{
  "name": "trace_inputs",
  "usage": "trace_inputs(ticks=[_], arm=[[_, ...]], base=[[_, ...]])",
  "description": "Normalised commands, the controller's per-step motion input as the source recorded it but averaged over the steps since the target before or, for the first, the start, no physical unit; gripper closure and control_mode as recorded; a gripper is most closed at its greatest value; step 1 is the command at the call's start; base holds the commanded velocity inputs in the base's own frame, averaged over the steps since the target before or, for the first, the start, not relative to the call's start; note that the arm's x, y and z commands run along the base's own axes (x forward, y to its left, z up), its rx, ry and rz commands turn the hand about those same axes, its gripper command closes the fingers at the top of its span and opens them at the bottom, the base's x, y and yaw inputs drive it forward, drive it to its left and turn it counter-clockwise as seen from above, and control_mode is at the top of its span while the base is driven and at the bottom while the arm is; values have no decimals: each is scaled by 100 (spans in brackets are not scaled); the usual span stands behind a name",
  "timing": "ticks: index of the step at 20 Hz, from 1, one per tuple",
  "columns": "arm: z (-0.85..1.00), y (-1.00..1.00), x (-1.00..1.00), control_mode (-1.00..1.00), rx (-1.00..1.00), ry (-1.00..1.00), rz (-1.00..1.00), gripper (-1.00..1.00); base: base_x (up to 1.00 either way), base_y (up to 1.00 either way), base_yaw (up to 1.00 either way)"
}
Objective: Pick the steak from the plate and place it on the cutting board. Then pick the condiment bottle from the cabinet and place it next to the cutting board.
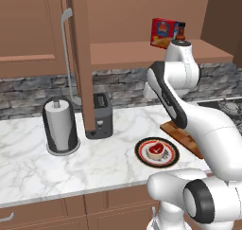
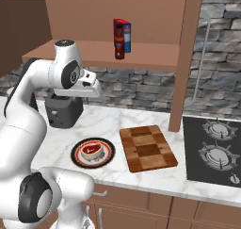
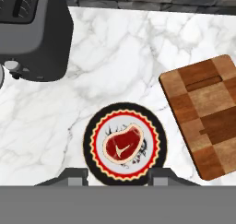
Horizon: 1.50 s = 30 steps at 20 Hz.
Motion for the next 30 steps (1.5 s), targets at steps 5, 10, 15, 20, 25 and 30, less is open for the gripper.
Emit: trace_inputs(ticks=[5,10,15,20,25,30], arm=[[-9,0,-11,-100,0,0,0,-100],[-16,0,-25,-100,0,0,-3,-100],[-12,0,-17,-100,0,0,-5,-100],[-8,0,-11,-100,0,0,-7,-100],[-7,0,-4,-100,0,-1,-8,-100],[-7,0,-2,-100,0,-3,-9,-100]], base=[[0,0,0],[0,0,0],[0,0,0],[0,0,0],[0,0,0],[0,0,0]])
